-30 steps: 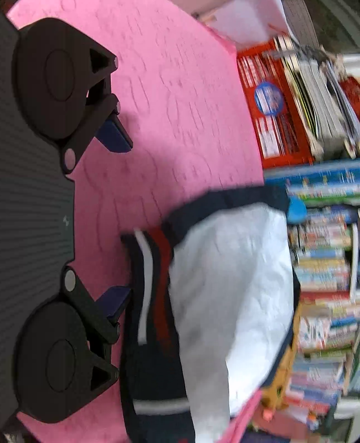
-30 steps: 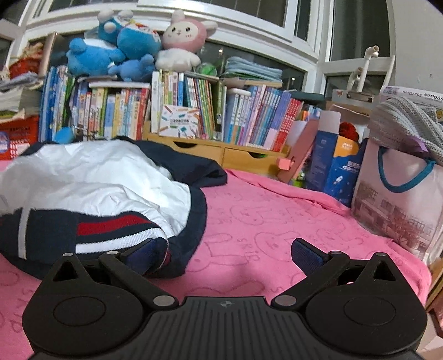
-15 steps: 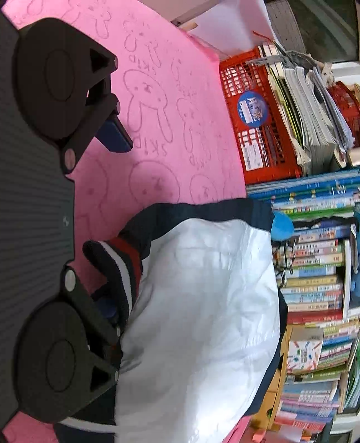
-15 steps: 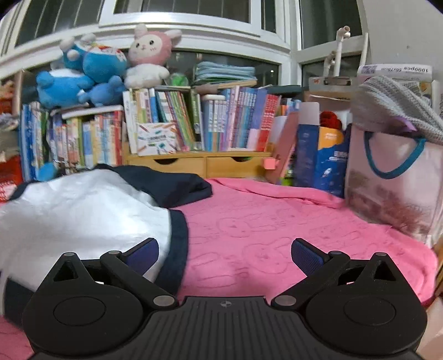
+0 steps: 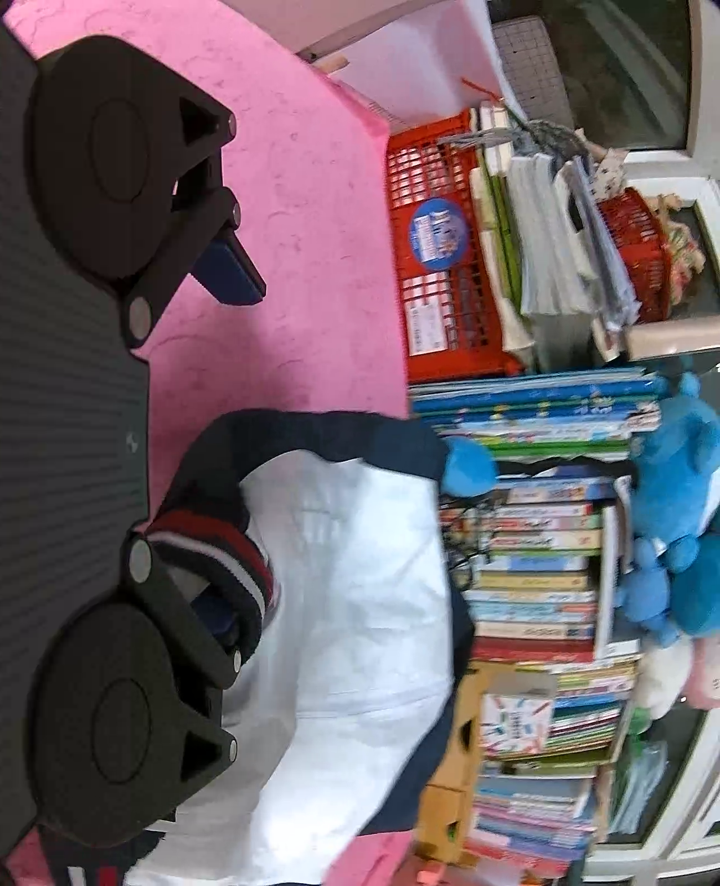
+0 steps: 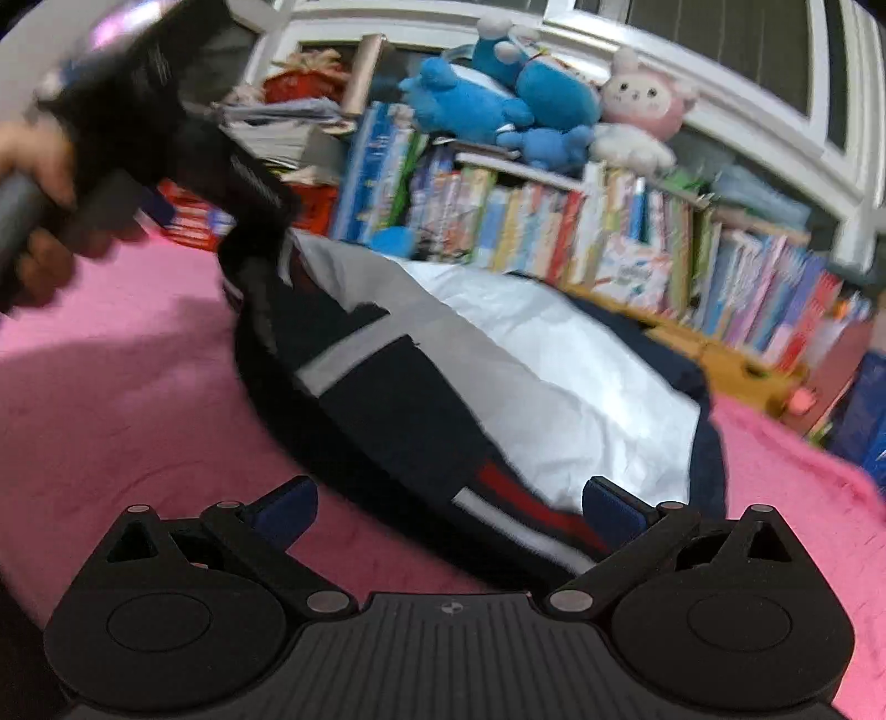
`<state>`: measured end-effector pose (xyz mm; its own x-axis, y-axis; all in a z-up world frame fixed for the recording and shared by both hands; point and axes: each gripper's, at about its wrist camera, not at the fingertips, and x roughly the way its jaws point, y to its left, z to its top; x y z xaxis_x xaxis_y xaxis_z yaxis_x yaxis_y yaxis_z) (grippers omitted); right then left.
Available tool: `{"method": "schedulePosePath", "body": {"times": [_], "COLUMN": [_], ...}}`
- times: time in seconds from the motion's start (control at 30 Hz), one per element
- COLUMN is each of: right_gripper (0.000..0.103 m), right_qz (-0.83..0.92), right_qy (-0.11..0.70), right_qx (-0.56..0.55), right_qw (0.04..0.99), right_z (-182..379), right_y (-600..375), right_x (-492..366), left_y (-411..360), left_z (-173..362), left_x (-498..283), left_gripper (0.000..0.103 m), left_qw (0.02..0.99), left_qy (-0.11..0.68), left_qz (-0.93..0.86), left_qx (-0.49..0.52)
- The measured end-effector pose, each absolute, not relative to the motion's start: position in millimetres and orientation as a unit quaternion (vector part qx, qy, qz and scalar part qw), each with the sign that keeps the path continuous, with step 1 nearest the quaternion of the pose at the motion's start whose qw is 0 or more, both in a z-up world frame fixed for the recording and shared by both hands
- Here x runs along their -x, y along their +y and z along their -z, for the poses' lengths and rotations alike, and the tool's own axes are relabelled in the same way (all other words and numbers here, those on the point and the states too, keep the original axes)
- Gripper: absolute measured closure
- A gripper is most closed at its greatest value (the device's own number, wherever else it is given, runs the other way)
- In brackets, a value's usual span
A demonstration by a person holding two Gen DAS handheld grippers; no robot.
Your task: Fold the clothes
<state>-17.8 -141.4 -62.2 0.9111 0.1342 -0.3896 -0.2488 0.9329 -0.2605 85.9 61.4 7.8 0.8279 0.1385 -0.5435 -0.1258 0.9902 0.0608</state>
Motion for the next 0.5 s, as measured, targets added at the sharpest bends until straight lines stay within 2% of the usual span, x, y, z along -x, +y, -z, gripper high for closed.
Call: {"method": "schedulePosePath", "body": {"times": [0.23,0.5], "right_gripper": [0.000,0.000], "right_qz": [0.061,0.098], "right_qy": [0.161,0.117], "right_qx": [0.140,0.071], "right_qw": [0.975,0.986], "right_z": [52.7,16.8], "right_y": [-165.3,-224.5], "right_x": [-26.6,-22.2], "left_y": [58.8,32.4], "left_z": [16.6,54.1], "left_x": [-82.5,-75.5], "left_gripper": [0.000,0.000], "left_qw": [0.949,0.937], "left_qy": [0.307,0.331], "left_qz": [-0.062,-0.058], "left_qx": [-0.031,-0.091]}}
